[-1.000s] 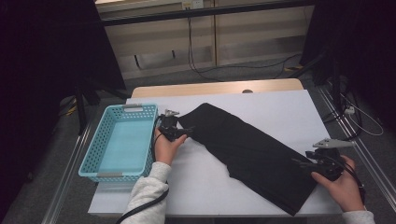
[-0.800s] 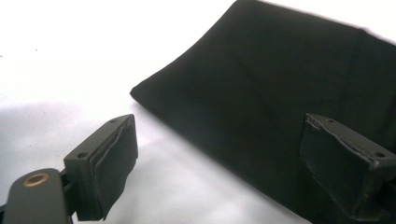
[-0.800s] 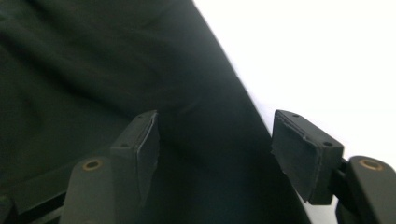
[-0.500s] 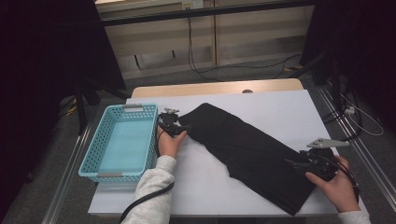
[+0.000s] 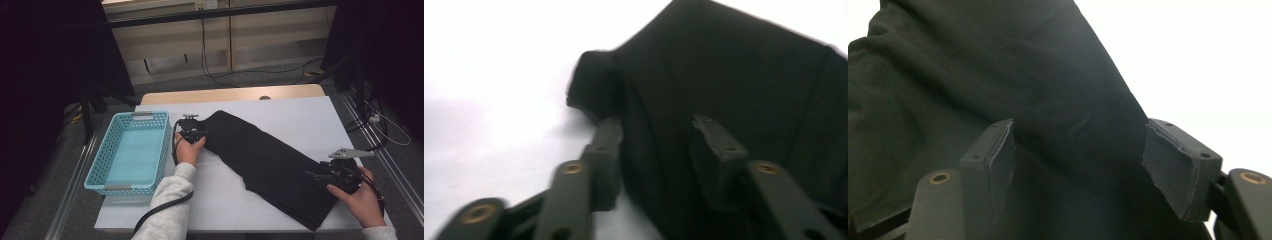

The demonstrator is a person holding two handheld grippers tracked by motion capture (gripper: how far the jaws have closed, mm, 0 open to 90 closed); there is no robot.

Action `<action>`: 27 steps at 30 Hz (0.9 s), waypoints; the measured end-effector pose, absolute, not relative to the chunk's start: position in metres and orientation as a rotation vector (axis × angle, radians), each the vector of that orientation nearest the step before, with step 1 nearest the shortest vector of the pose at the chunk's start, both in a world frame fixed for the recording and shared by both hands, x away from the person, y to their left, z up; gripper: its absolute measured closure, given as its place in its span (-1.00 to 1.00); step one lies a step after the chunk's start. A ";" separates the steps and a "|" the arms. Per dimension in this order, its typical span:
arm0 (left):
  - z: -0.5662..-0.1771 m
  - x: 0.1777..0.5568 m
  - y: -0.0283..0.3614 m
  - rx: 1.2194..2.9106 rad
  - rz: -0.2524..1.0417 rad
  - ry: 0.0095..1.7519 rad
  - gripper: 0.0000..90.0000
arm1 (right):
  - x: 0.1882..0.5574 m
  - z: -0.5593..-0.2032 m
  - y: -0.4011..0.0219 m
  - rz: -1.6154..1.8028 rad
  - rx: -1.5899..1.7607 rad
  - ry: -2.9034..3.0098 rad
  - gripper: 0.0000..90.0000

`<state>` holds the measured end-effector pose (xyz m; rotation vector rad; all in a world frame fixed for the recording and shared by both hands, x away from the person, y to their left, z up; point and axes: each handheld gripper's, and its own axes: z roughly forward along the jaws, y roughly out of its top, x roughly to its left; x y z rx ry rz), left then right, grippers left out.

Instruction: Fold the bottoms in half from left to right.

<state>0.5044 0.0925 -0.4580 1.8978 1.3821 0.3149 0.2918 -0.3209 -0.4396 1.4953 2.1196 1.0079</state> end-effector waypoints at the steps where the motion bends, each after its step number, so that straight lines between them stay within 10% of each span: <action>1: -0.458 0.505 0.091 1.890 0.305 1.388 0.47 | 0.292 -0.439 -0.321 1.009 1.494 2.119 -0.34; 6: -0.457 0.506 0.087 1.887 0.288 1.388 0.79 | 0.291 -0.439 -0.322 1.017 1.496 2.117 -0.34; 27: -0.410 0.526 0.131 1.833 0.385 1.398 0.82 | 0.287 -0.437 -0.324 1.049 1.487 2.111 -0.39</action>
